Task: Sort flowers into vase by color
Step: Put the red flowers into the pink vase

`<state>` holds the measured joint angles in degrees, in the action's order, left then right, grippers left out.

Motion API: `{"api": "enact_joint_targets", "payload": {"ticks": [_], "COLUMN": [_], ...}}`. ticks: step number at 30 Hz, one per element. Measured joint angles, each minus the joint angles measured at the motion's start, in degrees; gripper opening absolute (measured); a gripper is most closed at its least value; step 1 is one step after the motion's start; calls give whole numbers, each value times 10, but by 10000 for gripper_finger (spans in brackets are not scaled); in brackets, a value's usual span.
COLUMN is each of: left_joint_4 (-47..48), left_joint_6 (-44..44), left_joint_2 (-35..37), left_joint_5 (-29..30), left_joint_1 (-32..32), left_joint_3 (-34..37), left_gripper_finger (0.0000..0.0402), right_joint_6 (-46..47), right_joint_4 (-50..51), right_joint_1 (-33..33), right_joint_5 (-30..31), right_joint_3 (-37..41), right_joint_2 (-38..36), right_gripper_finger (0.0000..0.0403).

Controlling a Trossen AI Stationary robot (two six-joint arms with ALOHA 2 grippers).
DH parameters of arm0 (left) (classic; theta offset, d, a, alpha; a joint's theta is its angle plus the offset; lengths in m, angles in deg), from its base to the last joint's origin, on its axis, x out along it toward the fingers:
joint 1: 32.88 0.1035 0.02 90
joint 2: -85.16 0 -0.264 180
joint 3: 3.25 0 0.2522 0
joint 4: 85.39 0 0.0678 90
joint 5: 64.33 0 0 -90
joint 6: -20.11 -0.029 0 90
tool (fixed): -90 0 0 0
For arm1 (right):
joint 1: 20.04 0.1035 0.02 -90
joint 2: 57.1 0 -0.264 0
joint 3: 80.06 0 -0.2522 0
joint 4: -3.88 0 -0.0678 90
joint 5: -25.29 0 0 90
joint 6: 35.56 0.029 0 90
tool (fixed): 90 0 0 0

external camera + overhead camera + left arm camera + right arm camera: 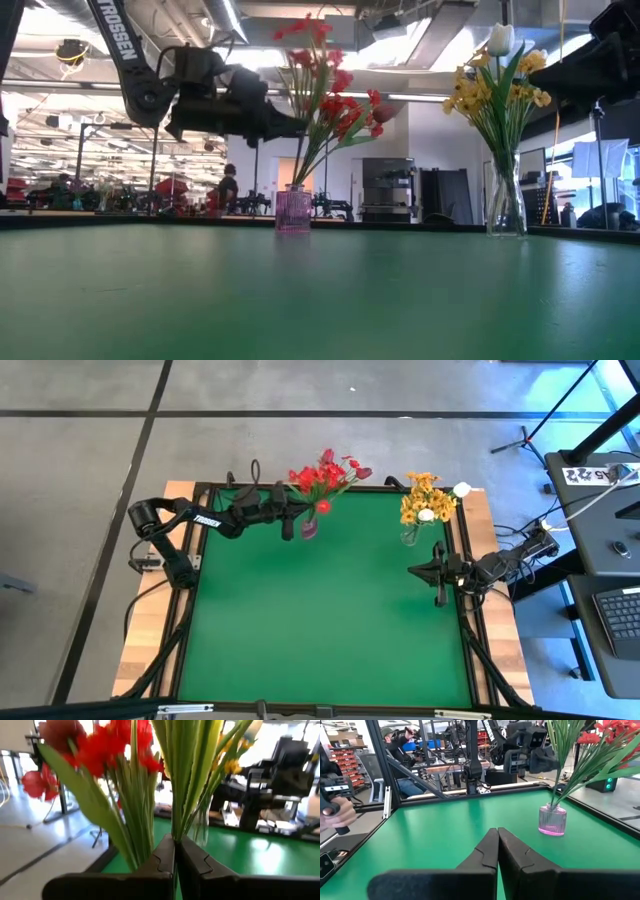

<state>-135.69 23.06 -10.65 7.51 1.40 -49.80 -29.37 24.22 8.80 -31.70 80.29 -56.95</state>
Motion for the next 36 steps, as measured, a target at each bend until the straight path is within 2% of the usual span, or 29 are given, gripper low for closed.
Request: {"api": "enact_joint_targets", "payload": {"ticks": [4, 17, 23, 31, 36], "left_joint_4": [40, 86, 128, 143, 156], "left_joint_6": [-6, -6, -6, -6, -15], "left_joint_2": [0, 0, 0, 0, 0], "left_joint_5": [0, -1, 2, 57, 72], "left_joint_1": [0, 0, -1, -3, -4], "left_joint_3": [0, 0, 0, 0, 0], "left_gripper_finger": [0, 0, 16, 32, 61], "right_joint_6": [0, -7, -9, -6, -3], "right_joint_4": [-7, -40, -40, -40, -39], "right_joint_1": [0, 0, 0, 0, 0], "right_joint_5": [0, 0, 0, 0, 0], "right_joint_3": [0, -1, -1, -1, -1], "right_joint_2": [0, 0, 0, 0, 0], "right_gripper_finger": [5, 5, 5, 5, 5]}}
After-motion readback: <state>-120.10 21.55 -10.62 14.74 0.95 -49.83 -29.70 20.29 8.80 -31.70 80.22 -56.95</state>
